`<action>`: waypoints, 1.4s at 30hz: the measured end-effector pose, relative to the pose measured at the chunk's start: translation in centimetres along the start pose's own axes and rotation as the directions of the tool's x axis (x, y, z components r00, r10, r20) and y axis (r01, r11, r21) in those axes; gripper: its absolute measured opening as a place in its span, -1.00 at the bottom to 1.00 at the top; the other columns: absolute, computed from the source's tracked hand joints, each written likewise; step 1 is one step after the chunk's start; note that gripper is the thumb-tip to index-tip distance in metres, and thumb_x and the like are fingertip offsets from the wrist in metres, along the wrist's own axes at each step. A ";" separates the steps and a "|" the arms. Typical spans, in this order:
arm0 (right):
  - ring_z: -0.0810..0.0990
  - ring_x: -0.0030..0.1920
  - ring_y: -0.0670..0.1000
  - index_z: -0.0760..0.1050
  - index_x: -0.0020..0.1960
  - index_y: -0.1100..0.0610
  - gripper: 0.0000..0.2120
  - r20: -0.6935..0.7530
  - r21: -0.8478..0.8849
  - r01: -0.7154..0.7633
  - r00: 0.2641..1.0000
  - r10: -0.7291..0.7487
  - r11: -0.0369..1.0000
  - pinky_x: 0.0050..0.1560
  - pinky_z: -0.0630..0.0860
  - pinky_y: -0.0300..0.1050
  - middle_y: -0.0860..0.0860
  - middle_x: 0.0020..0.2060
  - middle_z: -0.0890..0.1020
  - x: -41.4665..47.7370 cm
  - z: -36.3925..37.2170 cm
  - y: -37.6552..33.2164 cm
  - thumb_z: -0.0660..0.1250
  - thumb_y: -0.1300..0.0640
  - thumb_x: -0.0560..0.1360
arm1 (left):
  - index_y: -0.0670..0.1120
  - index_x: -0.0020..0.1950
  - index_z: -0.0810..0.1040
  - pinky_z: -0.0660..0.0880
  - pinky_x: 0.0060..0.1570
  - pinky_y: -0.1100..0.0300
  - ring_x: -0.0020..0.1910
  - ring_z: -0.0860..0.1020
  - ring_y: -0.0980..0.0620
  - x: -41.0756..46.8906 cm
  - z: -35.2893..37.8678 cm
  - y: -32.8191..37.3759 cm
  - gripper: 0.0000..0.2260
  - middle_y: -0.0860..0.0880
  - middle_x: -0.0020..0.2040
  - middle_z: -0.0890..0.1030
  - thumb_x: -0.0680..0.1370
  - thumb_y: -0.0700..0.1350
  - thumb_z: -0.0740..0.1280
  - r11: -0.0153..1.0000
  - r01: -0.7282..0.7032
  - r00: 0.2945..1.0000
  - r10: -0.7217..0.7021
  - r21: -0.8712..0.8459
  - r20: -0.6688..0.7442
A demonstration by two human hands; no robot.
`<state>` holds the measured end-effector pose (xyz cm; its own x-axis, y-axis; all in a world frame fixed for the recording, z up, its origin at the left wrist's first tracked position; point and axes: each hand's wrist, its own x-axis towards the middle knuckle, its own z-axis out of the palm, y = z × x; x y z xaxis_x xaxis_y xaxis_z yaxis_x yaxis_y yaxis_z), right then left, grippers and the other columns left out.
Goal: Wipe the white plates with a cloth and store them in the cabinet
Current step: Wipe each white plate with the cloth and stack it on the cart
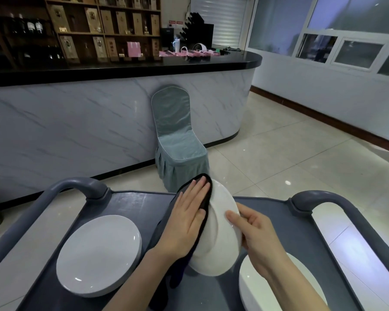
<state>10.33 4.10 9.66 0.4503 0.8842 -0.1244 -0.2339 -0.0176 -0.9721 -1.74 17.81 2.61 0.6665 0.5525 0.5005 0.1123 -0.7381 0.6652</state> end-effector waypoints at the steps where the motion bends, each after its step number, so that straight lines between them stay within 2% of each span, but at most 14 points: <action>1: 0.71 -0.08 0.04 0.69 0.13 0.07 -0.78 -0.004 0.015 -0.004 1.000 0.004 1.000 -0.21 0.57 -0.22 0.13 -0.02 0.73 -0.1 -0.3 -0.1 0.33 0.22 0.56 | 0.08 0.59 0.09 0.07 0.52 -0.14 0.58 0.03 0.09 -0.4 0.0 -0.4 -0.52 0.15 0.60 0.07 0.66 -0.06 0.03 0.997 0.045 0.998 -0.047 -0.055 -0.029; 4: 0.69 -0.14 0.01 0.69 0.10 0.06 -0.79 -0.014 0.052 -0.019 1.000 0.020 0.998 -0.26 0.57 -0.19 0.11 -0.05 0.74 -0.1 -1.1 -0.4 0.35 0.15 0.53 | 0.06 0.55 0.13 0.08 0.53 -0.05 0.56 0.08 0.15 -2.2 0.5 -1.1 -0.52 0.15 0.58 0.14 0.63 -0.16 0.06 0.950 0.202 0.967 -0.232 -0.237 -0.104; 7: 0.70 -0.14 -0.01 0.70 0.08 0.12 -0.80 -0.082 0.158 -0.035 0.995 0.048 0.987 -0.25 0.59 -0.20 0.12 -0.04 0.73 0.6 -1.6 -0.4 0.33 0.18 0.54 | 0.05 0.56 0.15 0.02 0.55 0.09 0.57 0.08 0.12 -4.8 2.0 -0.1 -0.48 0.19 0.57 0.17 0.60 -0.22 0.08 0.890 0.260 0.940 -0.323 -0.375 -0.114; 10: 0.71 -0.11 -0.02 0.66 0.12 0.18 -0.80 -0.213 0.293 -0.030 0.972 0.096 0.956 -0.17 0.62 -0.18 0.10 -0.02 0.74 2.0 -1.5 -0.1 0.29 0.23 0.58 | 0.03 0.57 0.14 -0.08 0.50 0.31 0.58 -0.02 0.10 -6.7 4.9 2.3 -0.49 0.22 0.58 0.09 0.62 -0.17 0.11 0.933 0.208 0.967 -0.241 -0.294 -0.079; 13: 0.72 -0.10 -0.03 0.62 0.14 0.17 -0.82 -0.322 0.364 -0.007 0.937 0.133 0.931 -0.15 0.60 -0.15 0.07 -0.01 0.74 2.8 -0.8 0.5 0.29 0.23 0.60 | -0.01 0.58 0.04 -0.13 0.52 0.24 0.59 -0.12 0.09 -7.0 6.6 3.5 -0.49 0.20 0.60 -0.04 0.65 -0.17 0.11 0.964 0.163 0.983 -0.177 -0.211 -0.046; 17: 0.70 -0.07 0.02 0.58 0.21 0.20 -0.79 -0.350 0.453 -0.010 0.917 0.188 0.891 -0.14 0.59 -0.10 0.11 0.03 0.72 3.0 -1.0 0.5 0.26 0.23 0.62 | 0.01 0.58 0.07 -0.10 0.54 0.15 0.59 -0.05 0.09 -6.4 5.1 2.3 -0.48 0.20 0.60 -0.03 0.64 -0.23 0.09 0.981 0.154 0.987 -0.157 -0.119 -0.019; 21: 0.73 -0.20 -0.05 0.60 0.11 0.18 -0.84 -0.350 0.514 0.017 0.917 0.192 0.858 -0.30 0.63 -0.17 0.04 -0.10 0.75 2.8 -1.8 -0.4 0.26 0.23 0.62 | 0.01 0.58 0.06 -0.06 0.53 0.19 0.58 -0.05 0.11 -6.7 4.0 1.8 -0.43 0.26 0.59 -0.03 0.60 -0.27 0.10 0.975 0.195 0.976 -0.203 -0.103 -0.073; 27: 0.70 -0.09 0.03 0.60 0.16 0.19 -0.80 -0.365 0.451 0.021 0.916 0.163 0.892 -0.10 0.58 -0.09 0.14 0.03 0.71 2.4 0.1 0.3 0.24 0.20 0.63 | -0.05 0.56 0.15 -0.13 0.52 0.06 0.59 -0.03 0.03 -5.4 4.8 4.7 -0.45 0.03 0.60 0.11 0.55 -0.14 0.09 0.993 -0.053 0.997 0.047 0.101 0.058; 29: 0.72 -0.08 0.04 0.65 0.11 0.15 -0.81 -0.381 0.393 0.007 0.911 0.156 0.920 -0.11 0.58 -0.11 0.12 -0.02 0.73 2.0 1.0 1.0 0.26 0.20 0.62 | 0.01 0.57 0.06 -0.19 0.53 0.10 0.58 -0.09 0.10 -4.1 4.6 5.2 -0.48 0.11 0.60 0.04 0.60 -0.11 0.04 0.996 -0.040 0.994 0.032 0.074 0.109; 31: 0.72 -0.01 0.02 0.70 0.02 0.10 -0.79 -0.392 0.315 0.017 0.913 0.113 0.949 -0.05 0.57 -0.12 0.09 -0.04 0.74 1.4 2.1 1.7 0.28 0.21 0.61 | 0.06 0.56 -0.07 -0.22 0.54 0.10 0.57 -0.17 0.18 -2.6 4.1 5.2 -0.49 0.18 0.59 -0.08 0.64 -0.14 0.00 0.999 0.052 0.988 -0.051 -0.002 0.144; 34: 0.71 0.04 0.07 0.72 -0.02 0.09 -0.77 -0.386 0.248 0.008 0.918 0.091 0.969 0.10 0.58 -0.02 0.09 -0.05 0.75 0.9 3.1 2.3 0.28 0.24 0.61 | 0.09 0.53 -0.10 -0.13 0.56 0.03 0.56 -0.16 0.23 -0.8 3.1 4.1 -0.50 0.18 0.58 -0.08 0.66 -0.21 0.02 0.984 0.157 0.981 -0.144 -0.087 0.133; 37: 0.70 0.06 0.11 0.72 -0.02 0.13 -0.79 -0.376 0.260 -0.014 0.919 0.114 0.966 0.17 0.57 0.04 0.12 -0.05 0.74 1.0 3.1 2.4 0.30 0.25 0.59 | 0.12 0.56 -0.04 -0.12 0.56 0.08 0.57 -0.12 0.20 -1.6 2.9 3.3 -0.48 0.16 0.60 -0.04 0.65 -0.18 0.04 0.993 0.095 0.991 -0.088 -0.071 0.101; 39: 0.71 0.06 0.09 0.73 -0.04 0.11 -0.76 -0.347 0.269 -0.004 0.933 0.101 0.963 0.14 0.57 -0.01 0.13 -0.03 0.74 1.0 2.9 2.2 0.28 0.25 0.60 | 0.19 0.58 -0.05 -0.16 0.53 0.15 0.58 -0.10 0.13 -3.1 3.5 3.1 -0.41 0.18 0.60 -0.04 0.63 -0.21 0.07 0.997 0.050 0.994 -0.045 -0.056 0.101; 42: 0.71 0.06 0.03 0.73 -0.03 0.04 -0.73 -0.292 0.212 0.012 0.955 0.052 0.977 0.07 0.57 -0.09 0.08 -0.02 0.74 0.8 2.8 1.8 0.26 0.23 0.61 | 0.23 0.58 -0.06 -0.15 0.52 0.13 0.59 -0.08 0.09 -3.8 3.7 3.0 -0.37 0.18 0.60 -0.03 0.60 -0.19 0.09 0.999 0.030 0.996 -0.027 -0.039 0.080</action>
<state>7.80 6.07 8.37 0.6694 0.7074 -0.2270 -0.4057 0.0922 -0.9093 -1.19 12.07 0.61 0.7201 0.5396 0.4362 0.1038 -0.7054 0.7012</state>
